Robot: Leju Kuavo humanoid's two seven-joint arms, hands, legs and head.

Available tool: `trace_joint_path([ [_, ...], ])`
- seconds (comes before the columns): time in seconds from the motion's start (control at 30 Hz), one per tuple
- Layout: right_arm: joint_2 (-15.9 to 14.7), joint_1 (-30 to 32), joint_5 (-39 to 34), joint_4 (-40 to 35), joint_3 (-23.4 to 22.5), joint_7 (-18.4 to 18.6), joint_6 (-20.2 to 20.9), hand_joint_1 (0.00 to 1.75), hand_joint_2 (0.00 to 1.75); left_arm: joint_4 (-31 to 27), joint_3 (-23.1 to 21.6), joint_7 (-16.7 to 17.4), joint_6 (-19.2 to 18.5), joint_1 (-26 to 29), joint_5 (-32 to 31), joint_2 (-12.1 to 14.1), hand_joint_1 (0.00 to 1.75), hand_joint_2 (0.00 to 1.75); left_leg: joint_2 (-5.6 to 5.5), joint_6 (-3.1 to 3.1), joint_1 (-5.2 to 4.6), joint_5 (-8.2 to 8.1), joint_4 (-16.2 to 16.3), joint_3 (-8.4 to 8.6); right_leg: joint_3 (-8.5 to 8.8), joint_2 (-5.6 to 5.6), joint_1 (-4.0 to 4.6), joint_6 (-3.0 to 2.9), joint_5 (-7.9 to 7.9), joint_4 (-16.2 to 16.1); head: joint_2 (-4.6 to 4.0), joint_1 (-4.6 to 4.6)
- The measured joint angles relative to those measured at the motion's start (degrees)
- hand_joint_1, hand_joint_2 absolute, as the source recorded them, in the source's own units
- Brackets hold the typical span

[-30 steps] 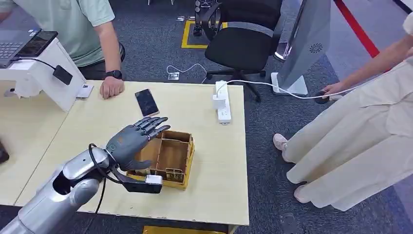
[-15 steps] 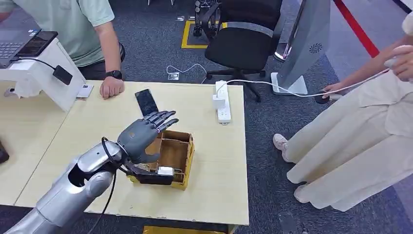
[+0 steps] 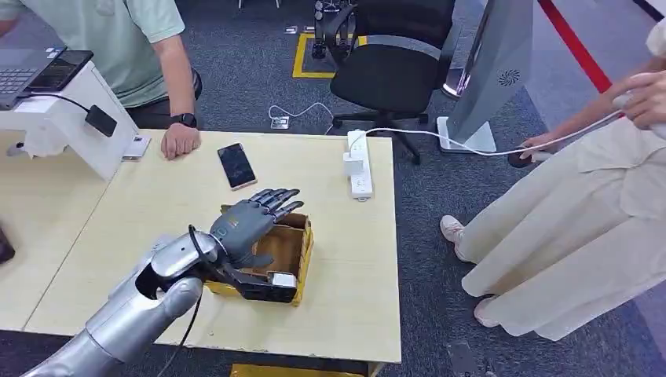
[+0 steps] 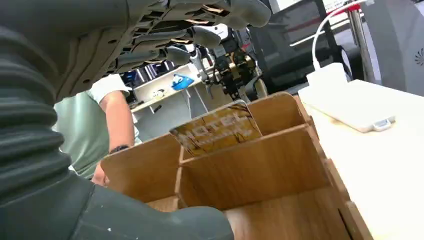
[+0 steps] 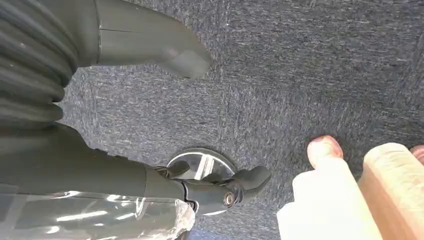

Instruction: Pass the card to the sensor for recognition and then transmit it.

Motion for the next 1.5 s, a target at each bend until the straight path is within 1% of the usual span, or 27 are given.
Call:
trace_joint_path([
  [0.2, 0.0, 0.01, 0.0, 0.17, 0.02, 0.02, 0.02, 0.0, 1.75, 1.2, -0.64, 0.0, 0.18, -0.06, -0.09, -0.44, 0.0, 1.75, 0.0, 0.0, 0.0, 0.0, 0.0, 0.0, 0.0, 0.0, 0.0, 0.0, 0.0, 0.0, 0.0, 0.0],
  [0.4, 0.0, 0.02, -0.31, 0.33, 0.07, 0.28, -0.02, 0.0, 1.75, 1.64, -0.88, 0.18, 1.79, -0.08, -1.25, -1.49, 0.0, 1.75, 0.0, 0.0, 0.0, 0.0, 0.0, 0.0, 0.0, 0.0, 0.0, 0.0, 0.0, 0.0, 0.02, 0.0],
  [0.57, 0.0, 0.04, -0.74, 0.35, 0.07, 0.28, -0.11, 0.0, 1.75, 1.64, -0.88, 1.03, 2.84, -0.13, -2.78, -2.25, 0.0, 1.75, 0.0, 0.0, 0.0, 0.0, 0.0, 0.0, 0.0, 0.0, 0.0, 0.0, 0.0, 0.0, 0.02, 0.02],
  [0.6, 0.0, 0.05, -0.79, 0.35, 0.07, 0.28, -0.11, 0.0, 1.75, 1.64, -0.88, 1.05, 2.95, -0.13, -3.02, -2.38, 0.16, 1.75, 0.0, 0.0, 0.0, 0.0, 0.0, 0.0, 0.0, 0.0, 0.0, 0.0, 0.0, 0.0, 0.02, 0.0],
  [0.63, 0.0, 0.06, -0.81, 0.35, 0.07, 0.28, -0.11, 0.0, 1.75, 1.64, -0.88, 1.05, 3.13, -0.13, -3.45, -2.49, 0.26, 1.75, 0.0, 0.0, 0.0, 0.0, 0.0, 0.0, 0.0, 0.0, 0.0, 0.0, 0.0, 0.0, 0.0, 0.0],
  [0.67, 0.0, 0.06, -0.85, 0.35, 0.07, 0.28, -0.11, 0.0, 1.75, 1.64, -0.88, 1.05, 3.41, -0.13, -3.91, -2.78, 0.26, 1.75, 0.0, 0.0, 0.0, 0.0, 0.0, 0.0, 0.0, 0.0, 0.0, 0.0, 0.0, 0.0, 0.02, 0.0],
  [0.7, 0.0, 0.06, -0.87, 0.35, 0.07, 0.28, -0.11, 0.0, 1.75, 1.64, -0.88, 1.05, 3.59, -0.13, -4.15, -2.86, 1.62, 1.75, 0.0, 0.0, 0.0, 0.0, 0.0, 0.0, 0.0, 0.0, 0.0, 0.0, 0.0, 0.0, 0.02, 0.0],
  [0.73, 0.0, 0.06, -0.94, 0.35, 0.07, 0.28, -0.11, 0.0, 1.75, 1.64, -0.88, 1.03, 3.94, -0.13, -4.85, -3.13, 1.75, 1.75, 0.0, 0.0, 0.0, 0.0, 0.0, 0.0, 0.0, 0.0, 0.0, 0.0, 0.0, 0.0, 0.02, 0.0],
  [0.83, 0.0, 0.06, -1.05, 0.35, 0.07, 0.26, -0.11, 0.0, 1.75, 1.64, -0.88, 1.03, 4.87, -0.12, -6.36, -3.93, 1.75, 1.75, -0.01, 0.0, 0.0, 0.0, 0.0, 0.0, 0.0, -0.01, 0.0, 0.0, 0.0, 0.0, 0.02, 0.02],
  [0.97, 0.0, 0.09, -1.22, 0.33, 0.09, 0.22, -0.11, 0.0, 1.75, 1.64, -0.88, 1.03, 4.87, -0.15, -7.41, -4.7, 1.75, 1.75, -0.01, 0.0, 0.0, 0.0, 0.0, 0.0, 0.0, 0.0, 0.0, 0.0, 0.0, 0.0, 0.02, 0.0],
  [1.27, 0.0, 0.12, -1.88, 0.35, 0.09, -0.48, -0.13, 0.0, 1.75, 1.64, -0.88, 0.77, 4.31, -0.54, -7.58, -5.11, 1.75, 1.75, -0.01, 0.0, 0.0, 0.0, 0.0, 0.0, 0.0, -0.01, 0.0, 0.0, 0.0, 0.0, 0.02, 0.02],
  [1.3, 0.0, 0.12, -1.88, 0.35, 0.09, -0.5, -0.13, 0.0, 1.75, 1.64, -0.88, 0.77, 4.31, -0.61, -7.58, -5.14, 1.69, 1.75, -0.01, 0.0, 0.0, 0.0, 0.0, 0.0, 0.0, -0.01, 0.0, 0.0, 0.0, 0.0, 0.02, 0.02],
  [1.37, 0.0, 0.12, -1.88, 0.35, 0.09, -0.57, -0.13, 0.0, 1.75, 1.64, -0.88, 0.77, 4.28, -0.68, -7.58, -5.14, 1.4, 1.75, 0.0, 0.0, 0.0, 0.0, 0.0, 0.0, 0.0, 0.0, 0.0, 0.0, 0.0, 0.0, 0.02, 0.0],
  [1.4, 0.0, 0.13, -1.88, 0.35, 0.09, -0.57, -0.13, 0.0, 1.75, 1.66, -0.88, 0.77, 4.28, -0.69, -7.58, -5.14, 0.84, 1.75, 0.0, 0.0, 0.0, 0.0, 0.0, 0.0, 0.0, 0.0, 0.0, 0.0, 0.0, 0.0, 0.02, 0.0],
  [1.43, 0.0, 0.13, -1.9, 0.35, 0.07, -0.59, -0.13, 0.0, 1.75, 1.64, -0.88, 0.77, 4.22, -0.71, -7.56, -5.14, 0.58, 1.75, 0.0, 0.0, 0.0, 0.0, 0.0, 0.0, 0.0, 0.0, 0.0, 0.0, 0.0, 0.0, 0.02, 0.0],
  [1.47, 0.0, 0.13, -1.92, 0.35, 0.07, -0.59, -0.13, 0.0, 1.75, 1.64, -0.88, 0.7, 4.17, -0.73, -7.56, -5.16, 0.03, 1.75, 0.0, 0.0, 0.0, 0.0, 0.0, 0.0, 0.0, 0.0, 0.0, 0.0, 0.0, 0.0, 0.0, 0.02],
  [1.5, 0.0, 0.13, -1.97, 0.35, 0.07, -0.59, -0.13, 0.0, 1.75, 1.66, -0.88, 0.48, 3.96, -0.82, -7.5, -5.16, 0.0, 1.75, -0.01, 0.0, 0.0, 0.0, 0.0, 0.0, 0.0, 0.0, 0.0, 0.0, 0.0, 0.0, 0.0, 0.0],
])
